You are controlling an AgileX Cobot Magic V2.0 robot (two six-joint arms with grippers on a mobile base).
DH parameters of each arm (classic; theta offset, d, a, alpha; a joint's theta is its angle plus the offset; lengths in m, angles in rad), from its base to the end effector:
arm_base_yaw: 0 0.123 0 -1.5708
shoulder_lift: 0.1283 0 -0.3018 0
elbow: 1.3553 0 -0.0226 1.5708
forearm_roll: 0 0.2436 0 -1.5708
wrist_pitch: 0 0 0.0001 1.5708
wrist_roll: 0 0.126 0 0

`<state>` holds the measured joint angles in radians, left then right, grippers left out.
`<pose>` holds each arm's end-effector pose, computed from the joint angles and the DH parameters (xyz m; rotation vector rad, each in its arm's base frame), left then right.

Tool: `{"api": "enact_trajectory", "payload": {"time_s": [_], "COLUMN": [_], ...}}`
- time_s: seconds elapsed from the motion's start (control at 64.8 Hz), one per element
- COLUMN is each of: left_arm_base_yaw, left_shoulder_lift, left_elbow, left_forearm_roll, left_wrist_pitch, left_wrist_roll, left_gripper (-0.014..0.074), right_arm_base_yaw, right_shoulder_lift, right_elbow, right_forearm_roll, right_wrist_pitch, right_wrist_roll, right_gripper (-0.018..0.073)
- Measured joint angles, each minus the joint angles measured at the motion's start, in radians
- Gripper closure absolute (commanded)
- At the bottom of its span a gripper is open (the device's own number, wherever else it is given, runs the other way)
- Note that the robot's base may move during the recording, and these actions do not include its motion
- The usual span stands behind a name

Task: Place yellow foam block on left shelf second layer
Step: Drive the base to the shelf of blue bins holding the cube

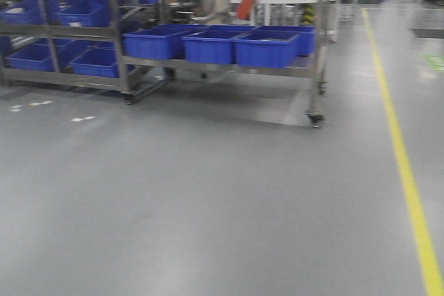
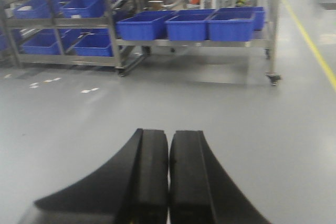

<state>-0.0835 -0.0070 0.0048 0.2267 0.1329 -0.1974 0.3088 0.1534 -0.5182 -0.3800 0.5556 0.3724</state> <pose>0.0669 -0.0018 0.1986 0.0662 1.6096 -0.0194 0.0481 -0.0106 0.3248 -0.0657 1.6402 0.1092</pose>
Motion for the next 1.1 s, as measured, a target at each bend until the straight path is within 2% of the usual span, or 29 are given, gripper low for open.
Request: {"api": "enact_trajectory", "payload": {"time_s": [1.096], "left_arm_base_yaw": [0.0], "left_shoulder_lift": [0.0], "left_elbow": [0.0], "left_forearm_roll": [0.0], "left_wrist_pitch": [0.0], "left_wrist_roll": [0.0], "left_gripper": [0.046], "right_arm_base_yaw": [0.0], "right_shoulder_lift": [0.0], "right_elbow": [0.0], "right_forearm_roll": [0.0], "right_wrist_pitch": [0.0], "right_wrist_roll": [0.0], "right_gripper": [0.023]}}
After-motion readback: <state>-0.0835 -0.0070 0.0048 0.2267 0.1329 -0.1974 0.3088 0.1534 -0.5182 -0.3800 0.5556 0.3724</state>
